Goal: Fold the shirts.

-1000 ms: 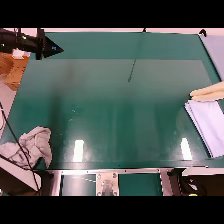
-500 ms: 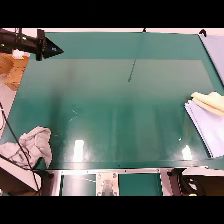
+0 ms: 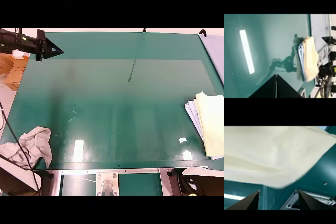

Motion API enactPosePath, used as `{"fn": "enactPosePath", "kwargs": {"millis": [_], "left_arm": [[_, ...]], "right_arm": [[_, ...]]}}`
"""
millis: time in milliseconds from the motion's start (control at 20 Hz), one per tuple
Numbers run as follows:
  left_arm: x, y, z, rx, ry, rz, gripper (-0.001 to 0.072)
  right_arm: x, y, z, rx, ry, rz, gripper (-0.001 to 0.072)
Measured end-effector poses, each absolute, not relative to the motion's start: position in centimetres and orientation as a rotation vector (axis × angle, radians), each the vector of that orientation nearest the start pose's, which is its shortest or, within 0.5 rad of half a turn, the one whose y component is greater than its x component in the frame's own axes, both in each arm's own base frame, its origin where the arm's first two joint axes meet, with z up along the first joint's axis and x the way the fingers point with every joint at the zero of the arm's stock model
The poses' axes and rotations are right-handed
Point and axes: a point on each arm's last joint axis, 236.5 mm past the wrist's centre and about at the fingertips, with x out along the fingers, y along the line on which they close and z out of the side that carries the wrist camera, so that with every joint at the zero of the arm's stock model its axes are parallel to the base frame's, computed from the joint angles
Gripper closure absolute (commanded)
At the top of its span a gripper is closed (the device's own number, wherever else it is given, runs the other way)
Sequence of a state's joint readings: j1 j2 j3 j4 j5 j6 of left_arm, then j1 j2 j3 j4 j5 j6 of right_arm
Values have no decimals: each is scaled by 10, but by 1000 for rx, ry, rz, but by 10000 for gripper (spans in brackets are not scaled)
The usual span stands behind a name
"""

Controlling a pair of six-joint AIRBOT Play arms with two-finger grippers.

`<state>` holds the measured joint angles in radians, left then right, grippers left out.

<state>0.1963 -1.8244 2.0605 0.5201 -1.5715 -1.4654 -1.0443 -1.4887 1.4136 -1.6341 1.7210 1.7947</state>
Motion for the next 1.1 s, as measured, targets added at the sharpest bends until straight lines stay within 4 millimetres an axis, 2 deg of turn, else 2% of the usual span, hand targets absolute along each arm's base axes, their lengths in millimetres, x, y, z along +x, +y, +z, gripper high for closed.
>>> {"fn": "enactPosePath", "kwargs": {"millis": [150,200,250,300,400,500,600,650,700,800,850,950,1100], "left_arm": [[502,-109,170,-710,1067,-772,684],[502,-109,170,-710,1067,-772,684],[502,-109,170,-710,1067,-772,684],[502,-109,170,-710,1067,-773,685],[501,-110,172,-710,1065,-775,687],[498,-111,177,-698,1060,-777,687],[488,-112,178,-656,1074,-757,687],[481,-113,178,-629,1088,-740,687],[472,-115,176,-598,1105,-718,686],[445,-120,167,-532,1158,-668,686],[431,-123,162,-508,1174,-648,686],[397,-134,151,-478,1204,-626,686],[339,-150,127,-460,1242,-611,685]], "right_arm": [[138,-290,4,1000,1585,-1034,167],[141,-295,9,982,1565,-1043,278],[150,-301,16,964,1532,-1039,528],[164,-305,25,948,1484,-1021,693],[204,-308,45,904,1382,-933,693],[254,-294,65,856,1292,-796,694],[298,-265,79,800,1248,-653,697],[318,-245,84,766,1238,-579,697],[332,-221,86,732,1240,-509,697],[348,-168,84,661,1265,-380,696],[349,-141,80,626,1279,-321,696],[339,-88,65,560,1313,-219,696],[308,-20,37,475,1352,-89,694]]}}
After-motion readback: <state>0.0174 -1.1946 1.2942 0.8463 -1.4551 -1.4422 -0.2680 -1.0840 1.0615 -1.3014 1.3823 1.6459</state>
